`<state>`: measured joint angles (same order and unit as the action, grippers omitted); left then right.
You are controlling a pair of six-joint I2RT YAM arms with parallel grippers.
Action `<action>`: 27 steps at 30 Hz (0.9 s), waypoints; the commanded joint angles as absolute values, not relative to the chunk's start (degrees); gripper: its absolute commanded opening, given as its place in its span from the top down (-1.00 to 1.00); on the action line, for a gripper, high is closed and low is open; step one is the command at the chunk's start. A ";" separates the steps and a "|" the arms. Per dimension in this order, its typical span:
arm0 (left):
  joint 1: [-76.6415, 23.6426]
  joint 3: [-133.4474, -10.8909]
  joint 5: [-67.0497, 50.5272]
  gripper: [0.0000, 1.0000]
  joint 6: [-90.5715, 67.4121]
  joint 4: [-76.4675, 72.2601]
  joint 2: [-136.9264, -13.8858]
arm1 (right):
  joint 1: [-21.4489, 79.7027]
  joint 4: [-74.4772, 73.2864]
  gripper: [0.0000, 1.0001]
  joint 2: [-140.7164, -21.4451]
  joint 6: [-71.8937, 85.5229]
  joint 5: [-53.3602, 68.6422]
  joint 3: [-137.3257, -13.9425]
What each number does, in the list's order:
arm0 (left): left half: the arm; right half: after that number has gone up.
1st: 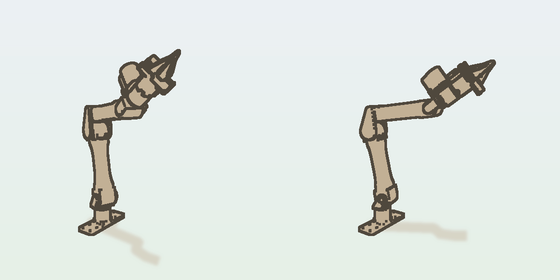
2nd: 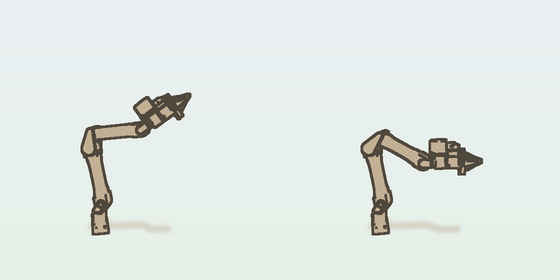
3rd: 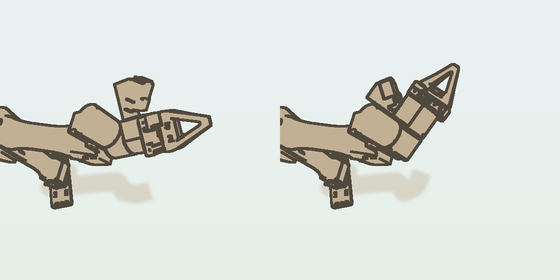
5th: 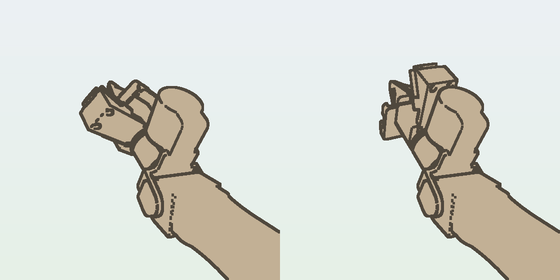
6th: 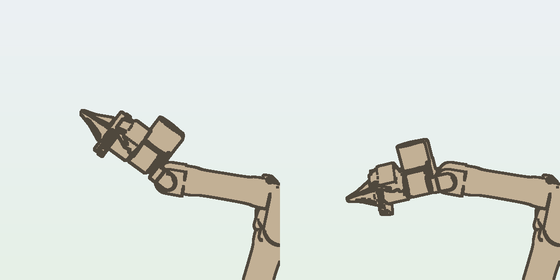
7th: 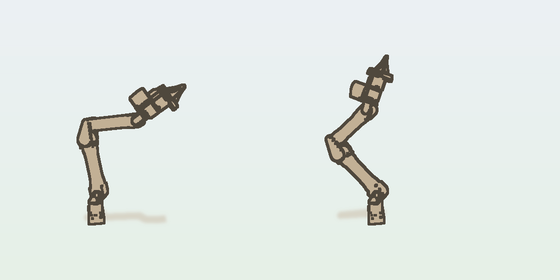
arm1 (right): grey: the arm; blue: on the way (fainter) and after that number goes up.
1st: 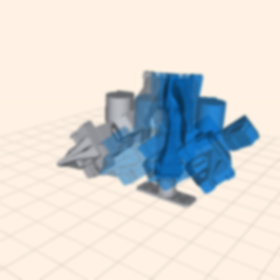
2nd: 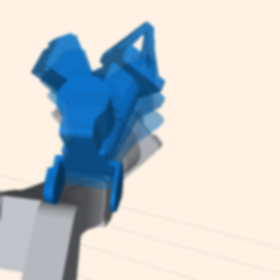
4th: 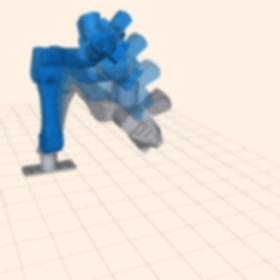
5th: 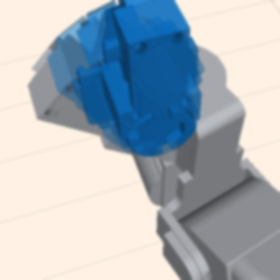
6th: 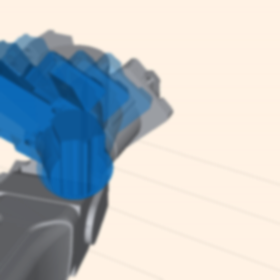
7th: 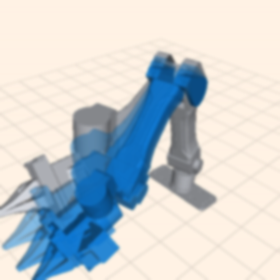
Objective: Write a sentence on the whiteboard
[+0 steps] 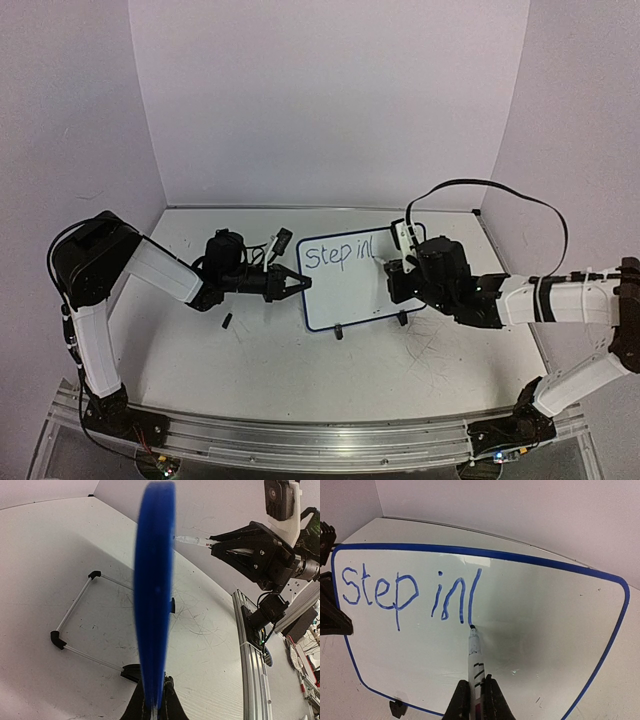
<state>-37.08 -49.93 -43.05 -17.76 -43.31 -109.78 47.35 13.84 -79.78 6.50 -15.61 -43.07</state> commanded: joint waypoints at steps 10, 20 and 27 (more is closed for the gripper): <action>-36.47 -50.07 -39.47 1.00 -15.19 -36.26 -109.03 | 46.94 17.73 1.00 -72.94 4.87 -12.59 -41.51; -36.47 -49.84 -39.46 1.00 -15.03 -36.16 -108.70 | 46.93 19.67 1.00 -79.05 3.77 -11.90 -45.69; -36.47 -49.92 -39.46 1.00 -14.85 -36.20 -108.88 | 46.91 20.47 1.00 -78.71 4.08 -14.71 -45.43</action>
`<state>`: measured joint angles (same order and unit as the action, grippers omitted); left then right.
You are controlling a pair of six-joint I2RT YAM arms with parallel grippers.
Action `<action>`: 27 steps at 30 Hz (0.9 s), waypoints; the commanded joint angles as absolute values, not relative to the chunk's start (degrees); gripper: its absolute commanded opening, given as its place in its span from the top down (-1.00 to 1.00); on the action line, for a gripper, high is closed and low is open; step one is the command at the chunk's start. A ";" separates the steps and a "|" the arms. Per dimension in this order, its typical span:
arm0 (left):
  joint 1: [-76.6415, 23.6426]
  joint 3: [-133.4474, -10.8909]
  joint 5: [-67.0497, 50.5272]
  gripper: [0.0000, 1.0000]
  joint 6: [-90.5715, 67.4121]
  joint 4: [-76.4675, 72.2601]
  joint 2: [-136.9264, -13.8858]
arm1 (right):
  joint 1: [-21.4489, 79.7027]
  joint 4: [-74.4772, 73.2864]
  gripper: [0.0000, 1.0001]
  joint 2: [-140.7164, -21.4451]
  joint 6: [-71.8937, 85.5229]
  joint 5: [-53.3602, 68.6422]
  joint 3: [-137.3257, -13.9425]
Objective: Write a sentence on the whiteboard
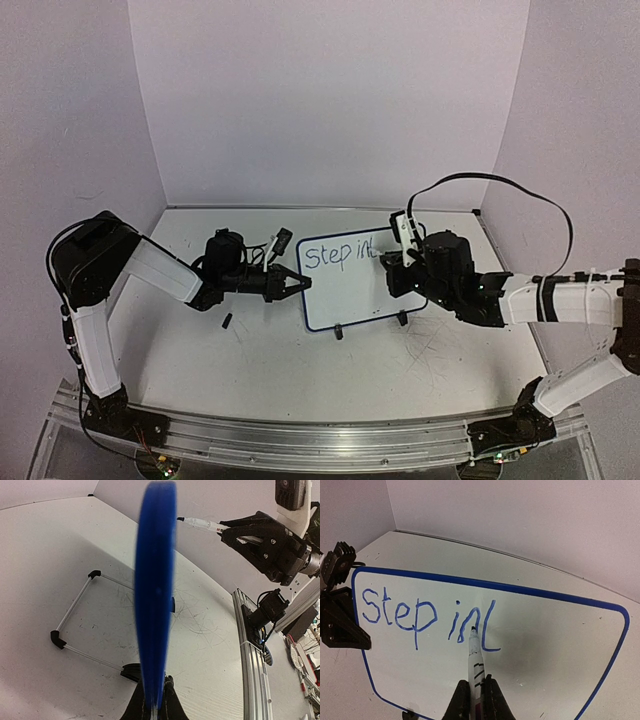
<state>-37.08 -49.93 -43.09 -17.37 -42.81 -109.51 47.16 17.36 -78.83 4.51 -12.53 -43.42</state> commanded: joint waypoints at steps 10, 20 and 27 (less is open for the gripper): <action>-36.47 -49.41 -39.20 1.00 -14.62 -36.09 -108.58 | 46.86 20.51 1.00 -81.14 4.31 -15.40 -47.10; -36.48 -49.60 -39.17 1.00 -14.59 -36.00 -108.82 | 46.87 18.11 1.00 -81.34 4.98 -20.06 -47.51; -36.48 -49.64 -39.20 1.00 -14.64 -35.97 -108.85 | 46.91 17.44 1.00 -77.84 5.59 -22.58 -45.74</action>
<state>-37.08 -49.91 -42.92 -17.15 -42.39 -109.34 47.18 17.65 -80.80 4.80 -19.22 -45.50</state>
